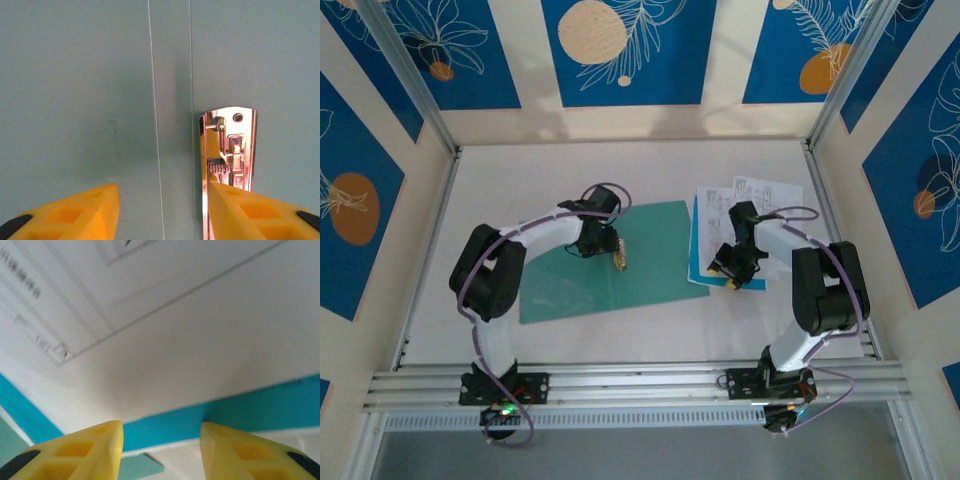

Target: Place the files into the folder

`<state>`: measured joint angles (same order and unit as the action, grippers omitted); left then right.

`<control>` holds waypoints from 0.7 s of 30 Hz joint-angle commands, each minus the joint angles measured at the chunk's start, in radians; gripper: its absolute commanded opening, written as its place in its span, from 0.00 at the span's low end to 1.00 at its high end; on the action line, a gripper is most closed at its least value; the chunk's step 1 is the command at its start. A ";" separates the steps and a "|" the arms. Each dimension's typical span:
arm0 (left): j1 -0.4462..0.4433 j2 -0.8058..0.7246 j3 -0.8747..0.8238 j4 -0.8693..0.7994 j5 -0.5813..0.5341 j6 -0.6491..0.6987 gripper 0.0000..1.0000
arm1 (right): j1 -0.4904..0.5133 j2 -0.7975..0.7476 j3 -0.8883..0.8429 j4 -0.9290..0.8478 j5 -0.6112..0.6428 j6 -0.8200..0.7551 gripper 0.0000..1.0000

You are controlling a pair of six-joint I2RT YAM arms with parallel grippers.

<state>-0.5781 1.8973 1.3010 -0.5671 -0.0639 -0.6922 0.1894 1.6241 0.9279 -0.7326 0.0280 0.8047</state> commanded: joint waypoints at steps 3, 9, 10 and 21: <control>-0.010 0.058 0.054 -0.017 0.004 0.080 0.48 | 0.115 -0.073 0.123 -0.092 0.119 0.026 0.46; -0.009 0.086 0.056 0.001 0.012 0.088 0.46 | 0.156 0.084 0.247 -0.036 0.049 0.049 0.24; -0.009 0.085 0.051 0.006 0.012 0.086 0.46 | 0.157 0.117 0.275 -0.036 0.046 0.050 0.19; -0.009 0.079 0.029 0.030 0.026 0.084 0.43 | 0.147 0.321 0.416 -0.055 0.055 0.047 0.05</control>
<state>-0.5854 1.9606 1.3426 -0.5507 -0.0486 -0.6243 0.3401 1.9259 1.3270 -0.7486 0.0795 0.8463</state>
